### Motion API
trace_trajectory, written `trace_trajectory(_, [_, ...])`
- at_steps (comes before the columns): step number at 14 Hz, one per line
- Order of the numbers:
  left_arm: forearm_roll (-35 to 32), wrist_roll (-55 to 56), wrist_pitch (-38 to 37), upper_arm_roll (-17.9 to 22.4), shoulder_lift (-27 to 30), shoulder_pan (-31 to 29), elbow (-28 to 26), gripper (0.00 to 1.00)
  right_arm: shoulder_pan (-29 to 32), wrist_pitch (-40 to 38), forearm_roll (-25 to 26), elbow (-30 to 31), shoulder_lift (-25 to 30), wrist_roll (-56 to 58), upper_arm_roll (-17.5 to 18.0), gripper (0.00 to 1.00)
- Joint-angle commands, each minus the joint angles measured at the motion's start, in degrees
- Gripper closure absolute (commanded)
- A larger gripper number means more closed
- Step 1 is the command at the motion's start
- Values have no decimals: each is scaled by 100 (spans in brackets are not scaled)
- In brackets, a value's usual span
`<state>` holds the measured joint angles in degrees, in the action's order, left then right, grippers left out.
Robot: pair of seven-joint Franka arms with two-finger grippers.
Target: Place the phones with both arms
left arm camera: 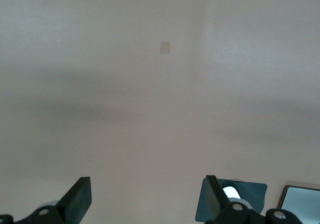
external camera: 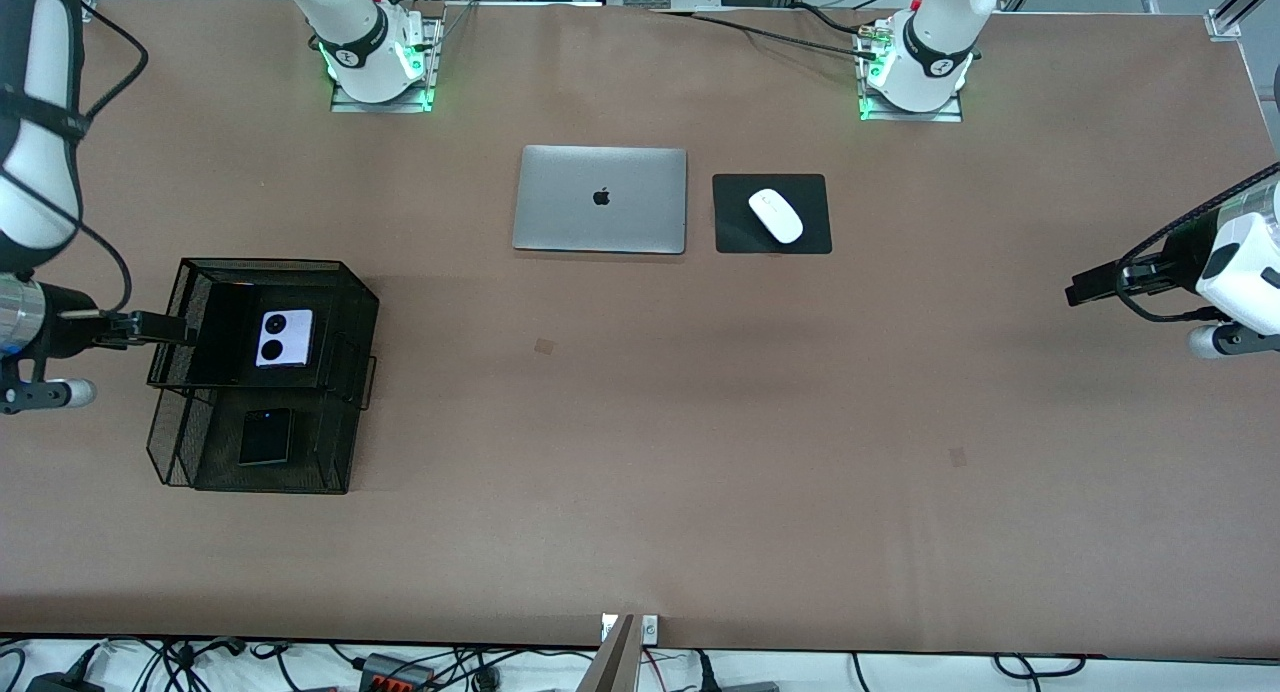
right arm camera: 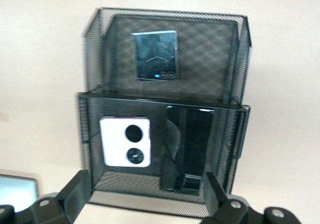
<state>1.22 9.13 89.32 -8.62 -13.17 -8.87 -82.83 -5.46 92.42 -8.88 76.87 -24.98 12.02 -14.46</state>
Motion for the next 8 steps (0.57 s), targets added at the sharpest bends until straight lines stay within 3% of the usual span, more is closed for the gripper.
trace_trajectory(1, [1, -113, 32, -8, 157, 0, -128, 0, -253, -329, 44, -471, -69, -463, 13, 0])
trace_trajectory(8, [-87, -43, 207, -52, 140, 17, -119, 0, -272, -136, 44, -673, -69, -490, -66, 0])
